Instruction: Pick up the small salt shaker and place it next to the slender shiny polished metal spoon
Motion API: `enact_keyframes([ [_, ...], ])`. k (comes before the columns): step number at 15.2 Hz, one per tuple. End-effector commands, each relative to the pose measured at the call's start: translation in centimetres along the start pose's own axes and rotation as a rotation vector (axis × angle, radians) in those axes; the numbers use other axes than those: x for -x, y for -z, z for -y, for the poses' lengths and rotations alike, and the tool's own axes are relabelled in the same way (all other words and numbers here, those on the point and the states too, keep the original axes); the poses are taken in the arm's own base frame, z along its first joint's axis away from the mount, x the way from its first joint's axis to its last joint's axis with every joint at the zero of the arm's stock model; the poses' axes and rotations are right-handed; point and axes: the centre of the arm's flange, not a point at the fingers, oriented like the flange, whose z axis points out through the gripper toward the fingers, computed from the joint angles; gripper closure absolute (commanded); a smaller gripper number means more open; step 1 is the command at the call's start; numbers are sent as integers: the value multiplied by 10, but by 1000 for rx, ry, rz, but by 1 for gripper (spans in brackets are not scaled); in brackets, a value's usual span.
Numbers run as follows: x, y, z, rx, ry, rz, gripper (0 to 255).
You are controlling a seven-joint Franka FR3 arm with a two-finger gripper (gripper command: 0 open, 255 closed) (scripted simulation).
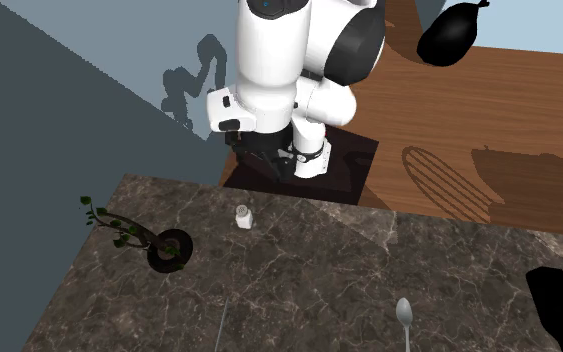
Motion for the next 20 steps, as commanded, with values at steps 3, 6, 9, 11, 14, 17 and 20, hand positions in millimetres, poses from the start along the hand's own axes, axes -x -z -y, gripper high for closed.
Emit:
enact_keyframes([
  [3, -17, -24, -3, -4, -4, 42, 0],
  [6, -41, -62, -8, -11, -10, 105, 0],
  [9, -63, -101, -13, -18, -16, 168, 0],
  [11, -75, -127, -16, -22, -20, 210, 0],
  [14, -93, -168, -20, -29, -26, 273, 0],
  [17, -107, -210, -24, -36, -32, 335, 0],
  [20, -102, -225, -24, -36, -32, 335, 0],
])
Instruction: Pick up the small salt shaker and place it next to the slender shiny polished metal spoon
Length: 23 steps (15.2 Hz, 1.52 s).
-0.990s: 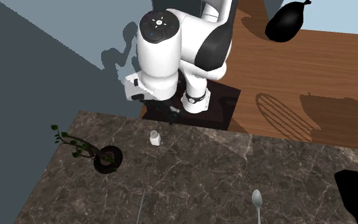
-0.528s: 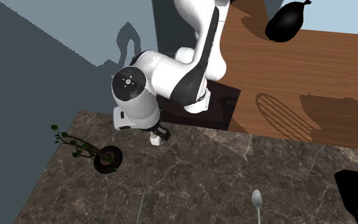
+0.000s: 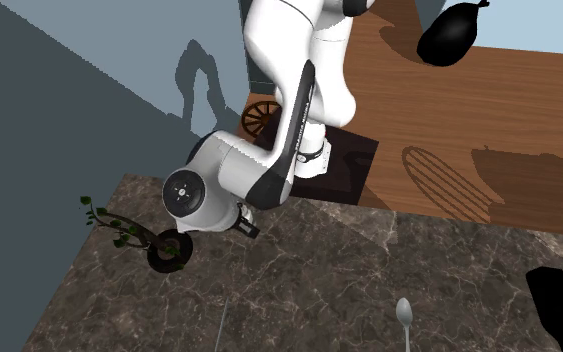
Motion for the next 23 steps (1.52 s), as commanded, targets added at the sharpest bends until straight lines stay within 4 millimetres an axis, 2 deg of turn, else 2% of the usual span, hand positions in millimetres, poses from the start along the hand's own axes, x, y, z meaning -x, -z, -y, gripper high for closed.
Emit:
enact_keyframes([
  [1, 0, -12, 0, 0, 0, 2, 0],
  [5, 0, -31, 0, 0, 0, 2, 0],
  [13, 0, -31, 0, 0, 0, 2, 0],
  [14, 0, -31, 0, 0, 0, 2, 255],
  [23, 0, -31, 0, 0, 0, 2, 255],
])
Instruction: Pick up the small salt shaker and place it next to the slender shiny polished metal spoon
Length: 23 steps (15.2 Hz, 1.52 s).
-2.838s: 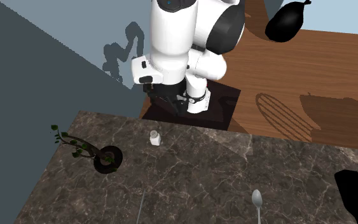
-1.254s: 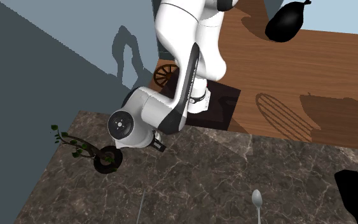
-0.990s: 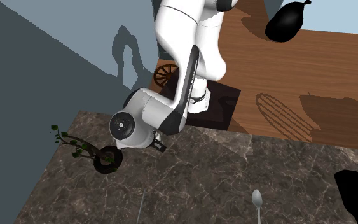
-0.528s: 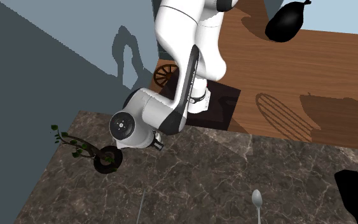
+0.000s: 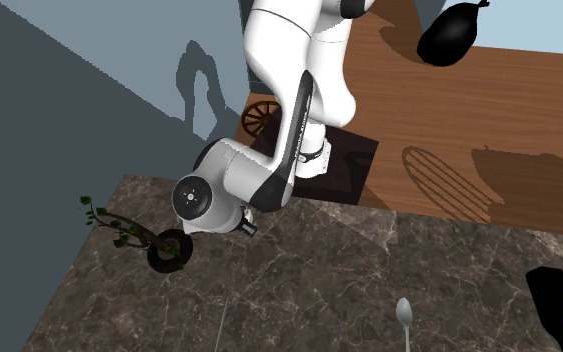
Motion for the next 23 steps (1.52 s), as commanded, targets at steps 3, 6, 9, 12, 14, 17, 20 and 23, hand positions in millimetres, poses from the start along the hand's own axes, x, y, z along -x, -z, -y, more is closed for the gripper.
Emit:
enact_keyframes([
  [3, 4, 15, -2, 0, 0, 1, 255],
  [6, 8, 30, -3, 0, 0, 1, 255],
  [9, 13, 45, -4, 0, 0, 1, 255],
  [12, 17, 61, -6, 0, 0, 1, 255],
  [14, 20, 71, -7, 0, 0, 1, 255],
  [17, 24, 86, -8, 0, 0, 1, 255],
  [20, 28, 101, -9, 0, 0, 1, 255],
  [23, 32, 116, -11, 0, 0, 1, 255],
])
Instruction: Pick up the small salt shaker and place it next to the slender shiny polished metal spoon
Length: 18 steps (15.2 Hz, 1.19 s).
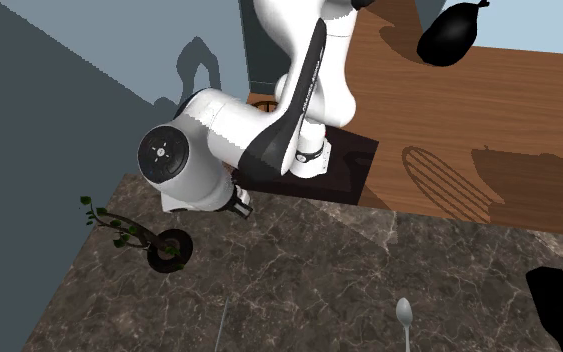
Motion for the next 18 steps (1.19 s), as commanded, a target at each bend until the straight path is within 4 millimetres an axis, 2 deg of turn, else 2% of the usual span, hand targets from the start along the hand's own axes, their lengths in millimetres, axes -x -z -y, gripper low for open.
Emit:
enact_keyframes([
  [1, 4, 11, 0, 0, 0, 0, 255],
  [9, 14, 47, -4, 0, 0, 0, 255],
  [18, -18, 67, 109, 0, 0, 0, 255],
])
